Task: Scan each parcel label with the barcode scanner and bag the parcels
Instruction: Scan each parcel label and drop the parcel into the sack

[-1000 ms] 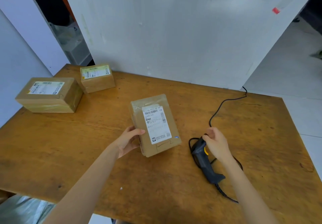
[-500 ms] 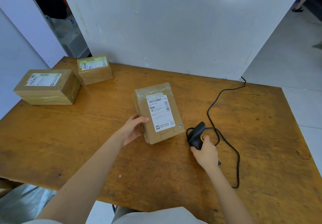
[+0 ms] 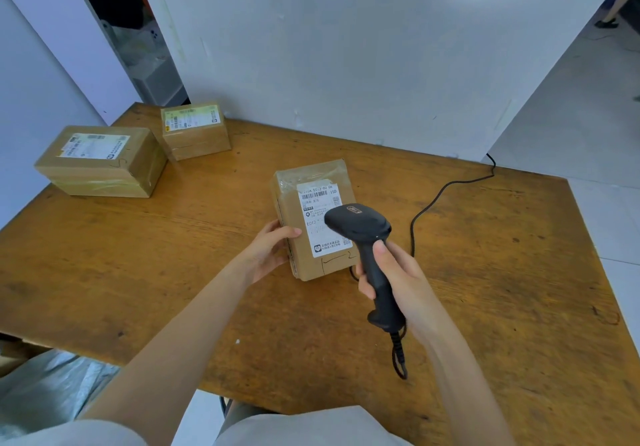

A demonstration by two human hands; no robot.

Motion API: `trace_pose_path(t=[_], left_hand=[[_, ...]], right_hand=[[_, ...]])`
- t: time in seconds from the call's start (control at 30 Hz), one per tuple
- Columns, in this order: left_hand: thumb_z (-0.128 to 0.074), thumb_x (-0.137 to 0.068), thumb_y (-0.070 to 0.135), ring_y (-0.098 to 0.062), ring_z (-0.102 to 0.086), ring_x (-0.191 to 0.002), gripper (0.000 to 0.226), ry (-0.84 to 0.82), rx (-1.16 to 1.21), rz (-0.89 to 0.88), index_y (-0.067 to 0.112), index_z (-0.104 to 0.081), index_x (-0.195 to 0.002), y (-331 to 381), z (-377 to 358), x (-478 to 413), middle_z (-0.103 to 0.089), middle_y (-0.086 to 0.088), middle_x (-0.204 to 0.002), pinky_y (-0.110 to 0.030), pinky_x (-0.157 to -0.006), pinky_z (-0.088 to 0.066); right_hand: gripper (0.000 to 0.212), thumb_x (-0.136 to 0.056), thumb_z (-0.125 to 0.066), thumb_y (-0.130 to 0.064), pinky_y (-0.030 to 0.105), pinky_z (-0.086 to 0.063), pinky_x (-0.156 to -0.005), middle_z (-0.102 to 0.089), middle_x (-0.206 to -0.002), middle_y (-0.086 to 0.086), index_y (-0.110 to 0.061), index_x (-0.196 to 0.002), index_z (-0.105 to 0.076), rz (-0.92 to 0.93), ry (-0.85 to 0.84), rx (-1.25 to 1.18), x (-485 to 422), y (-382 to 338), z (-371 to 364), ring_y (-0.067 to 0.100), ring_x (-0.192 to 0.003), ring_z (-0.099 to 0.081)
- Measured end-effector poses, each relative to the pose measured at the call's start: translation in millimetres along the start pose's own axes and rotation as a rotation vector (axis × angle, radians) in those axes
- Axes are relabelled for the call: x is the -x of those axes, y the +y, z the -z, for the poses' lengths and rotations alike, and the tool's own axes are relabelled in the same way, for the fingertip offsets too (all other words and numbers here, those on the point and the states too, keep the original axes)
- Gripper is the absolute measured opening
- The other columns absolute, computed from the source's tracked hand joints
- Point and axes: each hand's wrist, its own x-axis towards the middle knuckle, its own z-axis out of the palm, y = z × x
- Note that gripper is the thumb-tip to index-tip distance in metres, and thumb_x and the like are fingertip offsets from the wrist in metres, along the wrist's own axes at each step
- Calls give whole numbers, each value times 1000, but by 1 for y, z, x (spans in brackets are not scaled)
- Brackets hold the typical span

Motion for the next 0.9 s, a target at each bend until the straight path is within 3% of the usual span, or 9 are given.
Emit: trace_pose_path(t=[0.17, 0.33, 0.5, 0.7, 0.8, 0.9], left_hand=[[-80, -65, 19, -22, -57, -116, 84, -1, 4, -13, 19, -41, -139, -3, 0, 0, -60, -7, -128, -37, -78, -54], [-82, -61, 18, -22, -56, -117, 93, -8, 2, -21, 20, -37, -142, -4, 0, 0, -58, -5, -129, -40, -88, -52], [-81, -62, 14, -21, -57, -115, 91, -5, 5, -23, 20, -37, -142, -5, 0, 2, -59, -5, -126, -38, -84, -52], [-80, -61, 13, -22, -56, -116, 97, -11, 27, -24, 18, -32, -145, -5, -1, 2, -59, -6, -129, -38, -83, -52], [-80, -62, 14, -22, -55, -119, 98, -9, 46, -27, 17, -31, -146, -6, 2, 4, -58, -6, -132, -39, -85, -53], [-81, -61, 17, -19, -57, -117, 97, 21, 74, -35, 17, -33, -146, -7, 8, 11, -58, -5, -133, -37, -79, -54]], right_hand=[[39, -89, -46, -47, 16, -42, -51, -48, -65, 9, -12, -104, -54, 81, 24, 104, 1, 2, -20, 7, -48, -49], [34, -91, -46, -46, 16, -40, -48, -48, -60, 6, -14, -99, -53, 95, 41, 139, -5, 7, -27, 9, -48, -49], [39, -92, -45, -47, 16, -39, -49, -47, -60, 11, -10, -101, -52, 119, 64, 151, -5, 10, -28, 10, -47, -48], [34, -93, -47, -49, 15, -39, -47, -52, -56, 0, -17, -103, -54, 115, 83, 127, -5, 16, -26, 8, -47, -48], [35, -89, -51, -55, 15, -44, -56, -61, -68, -4, -26, -108, -54, 131, 258, 247, -10, 32, -17, 7, -59, -56], [35, -88, -62, -41, 27, -46, -78, -60, -100, 2, -17, -112, -54, 91, 512, 510, -24, 59, 5, 14, -92, -58]])
